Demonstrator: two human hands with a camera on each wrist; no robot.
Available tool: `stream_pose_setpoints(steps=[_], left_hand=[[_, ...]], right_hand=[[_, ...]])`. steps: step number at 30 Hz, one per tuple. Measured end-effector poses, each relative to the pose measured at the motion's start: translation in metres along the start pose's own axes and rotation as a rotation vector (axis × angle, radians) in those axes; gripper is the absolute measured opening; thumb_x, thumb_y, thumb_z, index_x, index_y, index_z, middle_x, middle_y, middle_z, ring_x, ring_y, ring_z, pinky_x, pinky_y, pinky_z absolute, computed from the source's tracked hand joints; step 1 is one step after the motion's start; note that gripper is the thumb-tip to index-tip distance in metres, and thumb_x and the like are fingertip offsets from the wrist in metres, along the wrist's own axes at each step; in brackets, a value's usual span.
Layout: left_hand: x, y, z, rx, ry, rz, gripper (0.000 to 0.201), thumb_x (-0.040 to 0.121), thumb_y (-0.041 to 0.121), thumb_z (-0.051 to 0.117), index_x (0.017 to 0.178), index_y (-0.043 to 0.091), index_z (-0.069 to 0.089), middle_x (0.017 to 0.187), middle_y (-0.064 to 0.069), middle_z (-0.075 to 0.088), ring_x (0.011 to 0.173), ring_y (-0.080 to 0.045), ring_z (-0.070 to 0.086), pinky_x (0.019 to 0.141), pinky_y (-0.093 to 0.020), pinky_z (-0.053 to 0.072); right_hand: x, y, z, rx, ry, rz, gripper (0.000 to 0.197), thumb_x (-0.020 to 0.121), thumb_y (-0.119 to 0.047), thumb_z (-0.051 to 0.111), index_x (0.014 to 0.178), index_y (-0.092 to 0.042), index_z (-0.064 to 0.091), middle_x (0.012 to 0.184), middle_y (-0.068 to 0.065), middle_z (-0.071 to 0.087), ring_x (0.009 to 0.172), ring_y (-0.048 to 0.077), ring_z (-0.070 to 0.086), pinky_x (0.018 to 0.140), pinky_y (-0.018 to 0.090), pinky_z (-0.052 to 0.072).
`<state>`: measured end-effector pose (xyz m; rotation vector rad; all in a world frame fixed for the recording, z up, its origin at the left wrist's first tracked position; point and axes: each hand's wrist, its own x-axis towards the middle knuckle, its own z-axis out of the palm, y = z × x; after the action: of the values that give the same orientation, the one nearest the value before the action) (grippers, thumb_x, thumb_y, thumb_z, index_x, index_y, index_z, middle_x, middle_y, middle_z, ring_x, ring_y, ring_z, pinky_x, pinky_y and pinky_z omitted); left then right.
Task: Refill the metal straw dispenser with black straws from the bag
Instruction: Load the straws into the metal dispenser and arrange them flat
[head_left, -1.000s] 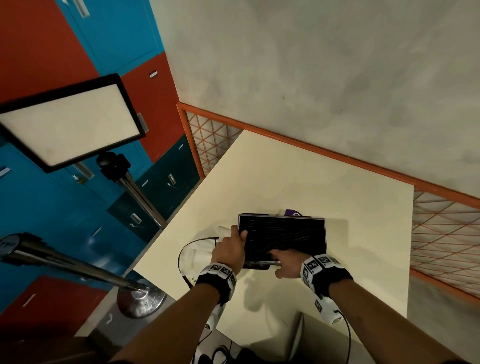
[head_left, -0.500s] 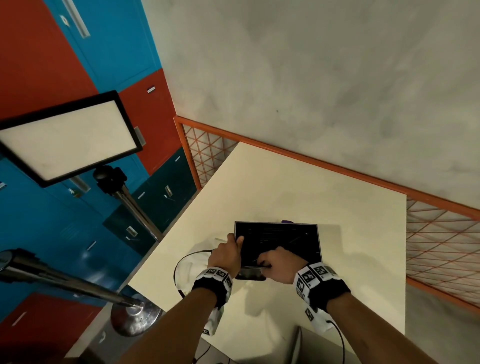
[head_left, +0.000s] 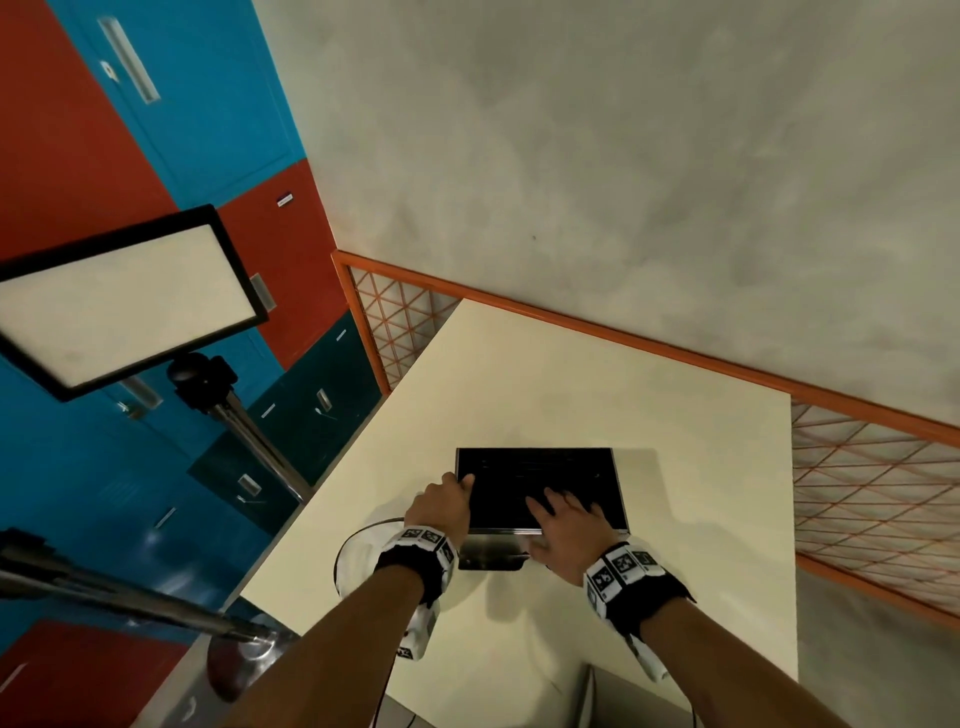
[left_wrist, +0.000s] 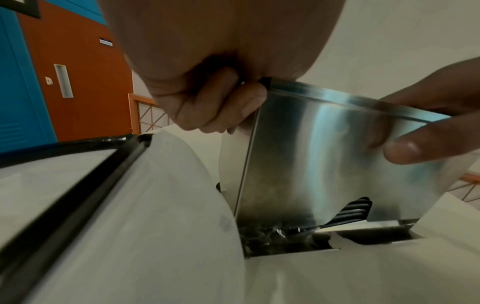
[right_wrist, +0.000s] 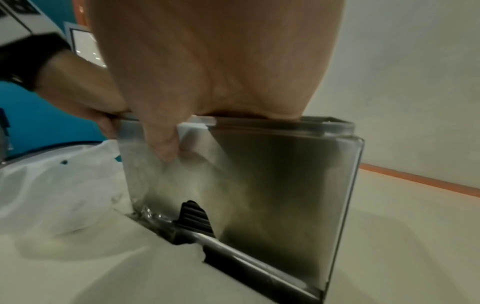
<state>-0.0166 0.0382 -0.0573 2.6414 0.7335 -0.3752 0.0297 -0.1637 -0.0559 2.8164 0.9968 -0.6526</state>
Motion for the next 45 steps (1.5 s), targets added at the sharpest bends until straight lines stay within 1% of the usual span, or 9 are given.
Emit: stream_pose_setpoints(steps=[9,16,20,26,29,33,36,39,45], left_hand=[[-0.011,0.018,-0.010,0.229,0.276,0.382,0.026,0.099,0.031,0.045,0.119,0.015,0.051,0.114,-0.007,0.053,0.103,-0.029,0.053,0.081,-0.043,0.047],[-0.013,0.026,0.007,0.166,-0.230,0.711,0.049,0.103,0.049,0.029,0.113,0.011,0.059,0.108,-0.013,0.060,0.103,-0.034,0.056,0.083,-0.044,0.048],[-0.005,0.027,0.008,0.131,-0.208,0.627,0.049,0.106,0.047,0.030,0.117,0.010,0.060,0.113,-0.015,0.062,0.109,-0.033,0.055,0.093,-0.044,0.047],[0.002,0.039,0.007,0.164,0.142,0.686,0.061,0.097,0.047,0.017,0.122,0.011,0.059,0.127,-0.008,0.051,0.116,-0.027,0.049,0.093,-0.041,0.047],[0.006,0.047,0.017,0.165,0.010,0.628,0.063,0.101,0.050,0.021,0.148,0.014,0.043,0.157,-0.008,0.033,0.147,-0.027,0.029,0.120,-0.048,0.025],[0.010,0.050,0.029,0.216,-0.169,0.517,0.058,0.108,0.048,0.018,0.160,0.021,0.020,0.169,0.001,0.009,0.156,-0.022,0.003,0.124,-0.050,0.007],[0.013,0.039,0.032,0.312,-0.247,0.569,0.071,0.101,0.058,0.005,0.159,0.021,0.023,0.168,-0.004,0.016,0.154,-0.026,0.011,0.122,-0.052,0.013],[0.008,0.029,0.032,0.300,-0.220,0.636,0.090,0.088,0.062,-0.005,0.156,0.015,0.031,0.164,-0.011,0.025,0.151,-0.032,0.021,0.121,-0.052,0.019],[-0.015,0.022,0.034,0.124,0.013,0.863,0.059,0.104,0.046,0.019,0.132,0.012,0.058,0.134,-0.009,0.053,0.120,-0.028,0.048,0.109,-0.043,0.039]], right_hand=[[-0.009,-0.003,-0.013,0.032,0.207,-0.052,0.053,0.092,-0.058,0.038,0.124,-0.019,0.052,0.126,0.005,0.045,0.121,0.028,0.041,0.094,0.046,0.040],[-0.003,0.001,-0.001,0.087,0.065,-0.063,0.057,0.089,-0.060,0.045,0.130,-0.020,0.050,0.133,0.005,0.039,0.125,0.027,0.037,0.100,0.046,0.039],[0.002,0.013,-0.008,0.172,0.148,-0.110,0.055,0.089,-0.057,0.042,0.128,-0.020,0.053,0.128,0.002,0.044,0.121,0.024,0.043,0.097,0.043,0.042],[0.022,0.033,-0.019,0.187,0.331,-0.040,0.050,0.100,-0.041,0.040,0.142,-0.016,0.046,0.144,0.003,0.041,0.134,0.023,0.038,0.108,0.040,0.035],[0.028,0.029,-0.012,0.190,0.243,0.019,0.051,0.102,-0.039,0.033,0.150,-0.019,0.033,0.154,0.002,0.031,0.141,0.024,0.029,0.114,0.042,0.027],[0.031,0.026,0.000,0.187,0.167,0.072,0.050,0.103,-0.040,0.027,0.151,-0.025,0.029,0.157,0.000,0.024,0.143,0.024,0.023,0.117,0.046,0.023],[0.027,0.027,0.006,0.121,0.101,0.035,0.056,0.102,-0.046,0.015,0.150,-0.023,0.031,0.154,0.000,0.031,0.141,0.024,0.029,0.115,0.045,0.025],[0.014,0.028,0.010,0.128,0.132,-0.018,0.093,0.083,-0.063,-0.019,0.147,-0.025,0.036,0.151,-0.001,0.036,0.139,0.021,0.032,0.113,0.044,0.028],[-0.018,0.024,0.003,0.134,0.365,-0.062,0.058,0.093,-0.053,0.015,0.109,-0.024,0.062,0.118,-0.004,0.050,0.112,0.020,0.048,0.092,0.039,0.042]])
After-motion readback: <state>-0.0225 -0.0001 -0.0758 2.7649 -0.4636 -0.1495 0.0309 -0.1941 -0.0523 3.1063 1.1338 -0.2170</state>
